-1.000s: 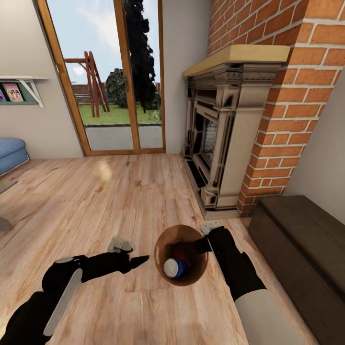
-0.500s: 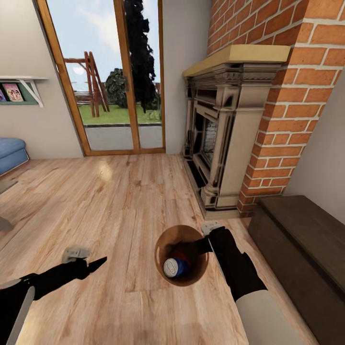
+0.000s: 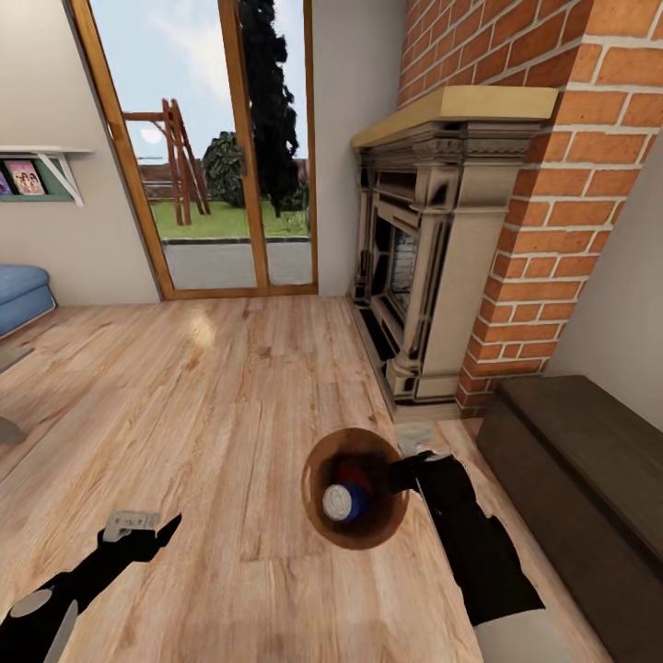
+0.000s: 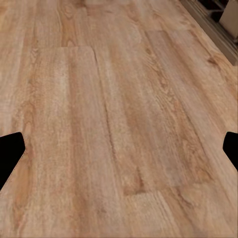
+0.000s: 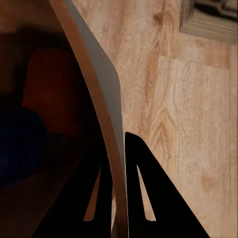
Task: Put the three can of soda from the living room inside the tash can in the kitchen.
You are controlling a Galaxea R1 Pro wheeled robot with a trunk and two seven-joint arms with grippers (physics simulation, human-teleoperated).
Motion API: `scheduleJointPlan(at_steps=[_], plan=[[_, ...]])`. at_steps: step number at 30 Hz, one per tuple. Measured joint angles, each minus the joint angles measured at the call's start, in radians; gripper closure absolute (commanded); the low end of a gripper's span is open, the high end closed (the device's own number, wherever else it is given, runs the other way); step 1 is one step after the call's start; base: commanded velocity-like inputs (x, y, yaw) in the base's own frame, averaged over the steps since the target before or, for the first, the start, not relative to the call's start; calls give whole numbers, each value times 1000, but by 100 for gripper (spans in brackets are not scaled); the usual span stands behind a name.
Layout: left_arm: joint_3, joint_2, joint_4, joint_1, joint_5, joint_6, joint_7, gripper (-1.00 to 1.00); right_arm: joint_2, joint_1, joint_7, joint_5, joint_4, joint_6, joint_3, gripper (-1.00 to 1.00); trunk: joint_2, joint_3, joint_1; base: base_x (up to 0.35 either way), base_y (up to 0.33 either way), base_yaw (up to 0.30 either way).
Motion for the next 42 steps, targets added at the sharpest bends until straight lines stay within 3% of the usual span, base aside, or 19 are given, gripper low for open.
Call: scheduleJointPlan(at_steps=[5, 8, 14, 15, 17, 18, 20, 25, 31, 42], plan=[[-1, -9, 33, 1, -1, -53, 5, -100, 0, 137, -2, -3, -73, -175, -2, 100, 0, 0, 0, 0, 0, 0], [-1, -19, 54, 2, 0, -67, 5, -100, 0, 188, 1, -8, -89, -257, -23, 100, 0, 0, 0, 0, 0, 0], [-1, -24, 76, 2, 0, -83, 6, -100, -1, 241, 12, -6, -94, -343, -65, 100, 0, 0, 0, 0, 0, 0], [-1, -26, 90, 3, -1, -110, 7, -100, -2, 272, 18, -26, -93, -394, -98, 100, 0, 0, 0, 0, 0, 0], [-1, -28, 109, 2, -1, -139, 6, -100, -3, 293, 14, -3, -80, -440, -138, 100, 0, 0, 0, 0, 0, 0], [-1, -29, 115, 2, -1, -146, 6, -100, -3, 297, 14, 5, -80, -451, -149, 100, 0, 0, 0, 0, 0, 0], [-1, -30, 127, 2, -1, -160, 6, -100, -3, 306, 20, -24, -81, -465, -164, 100, 0, 0, 0, 0, 0, 0], [0, -32, 139, 2, -1, -172, 6, -100, -5, 313, 20, -21, -41, -482, -182, 100, 0, 0, 0, 0, 0, 0], [1, -33, 149, 3, 1, -176, 7, -100, -24, 315, 58, -60, 14, -553, -208, 100, 0, 0, 0, 0, 0, 0], [2, -32, 160, 3, -1, -189, 7, -100, -29, 315, 54, -69, 108, -666, -217, 100, 0, 0, 0, -76, 77, 0]])
